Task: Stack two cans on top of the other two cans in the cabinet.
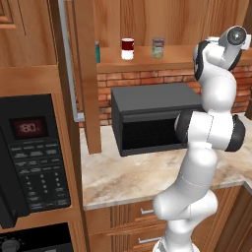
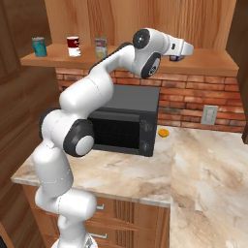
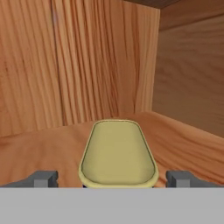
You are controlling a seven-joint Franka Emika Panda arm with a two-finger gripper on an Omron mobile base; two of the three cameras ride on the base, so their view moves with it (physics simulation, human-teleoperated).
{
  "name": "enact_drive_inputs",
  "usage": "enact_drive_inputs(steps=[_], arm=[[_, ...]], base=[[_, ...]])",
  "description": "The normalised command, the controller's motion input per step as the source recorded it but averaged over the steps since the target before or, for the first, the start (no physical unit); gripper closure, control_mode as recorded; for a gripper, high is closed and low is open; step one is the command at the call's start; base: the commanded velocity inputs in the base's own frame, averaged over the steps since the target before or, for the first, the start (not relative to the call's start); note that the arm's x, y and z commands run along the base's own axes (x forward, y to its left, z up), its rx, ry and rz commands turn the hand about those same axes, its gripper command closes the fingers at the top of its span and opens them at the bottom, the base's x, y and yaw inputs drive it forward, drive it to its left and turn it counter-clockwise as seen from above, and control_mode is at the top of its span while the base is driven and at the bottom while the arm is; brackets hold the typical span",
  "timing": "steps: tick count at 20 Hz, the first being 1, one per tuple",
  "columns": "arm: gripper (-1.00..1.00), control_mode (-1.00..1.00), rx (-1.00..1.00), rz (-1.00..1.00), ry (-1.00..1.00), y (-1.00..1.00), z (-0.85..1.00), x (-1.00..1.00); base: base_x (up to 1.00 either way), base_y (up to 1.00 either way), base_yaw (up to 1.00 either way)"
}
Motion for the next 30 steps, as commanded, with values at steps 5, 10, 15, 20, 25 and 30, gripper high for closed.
enact_drive_inputs(steps=[5,10,15,20,25,30], arm=[[1.00,-1.00,0.00,0.00,0.00,0.00,0.00,0.00],[1.00,-1.00,0.00,0.00,0.00,0.00,0.00,0.00],[1.00,-1.00,0.00,0.00,0.00,0.00,0.00,0.00],[1.00,-1.00,0.00,0.00,0.00,0.00,0.00,-0.03],[1.00,-1.00,0.00,0.00,0.00,0.00,0.00,0.00],[1.00,-1.00,0.00,0.00,0.00,0.00,0.00,-0.13]], base=[[0.00,0.00,0.00],[0.00,0.00,0.00],[0.00,0.00,0.00],[0.00,0.00,0.00],[0.00,0.00,0.00],[0.00,0.00,0.00]])
